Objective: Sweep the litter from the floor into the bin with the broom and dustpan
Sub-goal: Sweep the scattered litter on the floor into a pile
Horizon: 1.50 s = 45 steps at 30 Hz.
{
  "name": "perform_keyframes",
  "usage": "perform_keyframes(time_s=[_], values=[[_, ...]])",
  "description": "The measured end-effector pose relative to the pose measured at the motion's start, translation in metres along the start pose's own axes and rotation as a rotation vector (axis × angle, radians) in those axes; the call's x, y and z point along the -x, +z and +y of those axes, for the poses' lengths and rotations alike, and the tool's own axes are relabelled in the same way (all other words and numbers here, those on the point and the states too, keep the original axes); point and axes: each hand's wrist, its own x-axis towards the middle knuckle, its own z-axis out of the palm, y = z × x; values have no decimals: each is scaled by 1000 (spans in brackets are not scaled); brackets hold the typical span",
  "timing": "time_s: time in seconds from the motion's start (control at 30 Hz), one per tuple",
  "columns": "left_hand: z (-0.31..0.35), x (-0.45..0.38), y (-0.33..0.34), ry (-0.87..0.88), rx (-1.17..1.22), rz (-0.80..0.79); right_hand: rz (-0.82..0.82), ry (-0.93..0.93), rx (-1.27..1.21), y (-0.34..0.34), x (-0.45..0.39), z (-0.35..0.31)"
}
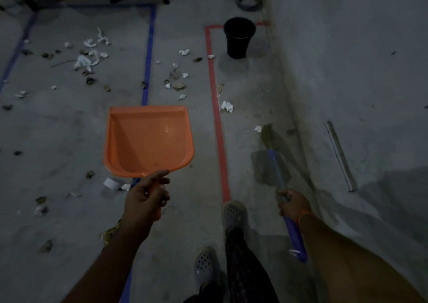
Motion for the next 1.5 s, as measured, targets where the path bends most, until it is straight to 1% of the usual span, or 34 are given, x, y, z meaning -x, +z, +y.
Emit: perform_keyframes(time_s=[0.07, 0.13, 0.27, 0.4, 0.5, 0.63, 0.83, 0.97, 1.07, 1.13, 1.2, 1.33, 1.43, 1.5], values=[[3, -14, 1, 11, -2, 31, -71, 6, 20, 14, -16, -23], [7, -29, 4, 24, -6, 63, -154, -27, 58, 31, -35, -45], [17, -61, 12, 17, -45, 115, -315, -173, 183, 54, -77, -96], [36, -91, 25, 31, -14, 153, -438, -297, 258, 49, -103, -149], [53, -113, 37, 21, 6, 169, -441, -349, 261, 31, -122, -172], [69, -141, 48, 60, 3, 185, -330, -333, 225, 9, -150, -200], [79, -178, 50, 51, 20, 199, -197, -258, 148, -7, -191, -235], [83, -209, 44, 50, 42, 198, -168, -176, 136, 1, -219, -259], [85, -231, 33, 48, 50, 209, -220, -160, 224, 23, -236, -278], [88, -244, 22, 40, 43, 219, -274, -188, 297, 45, -242, -293], [93, -256, 11, 39, 47, 227, -337, -257, 365, 71, -241, -311], [103, -281, -13, 13, 79, 255, -498, -470, 527, 112, -234, -356], [109, -300, -29, 15, 87, 262, -594, -530, 547, 132, -229, -383], [115, -312, -39, 14, 91, 270, -604, -565, 528, 139, -227, -396]])
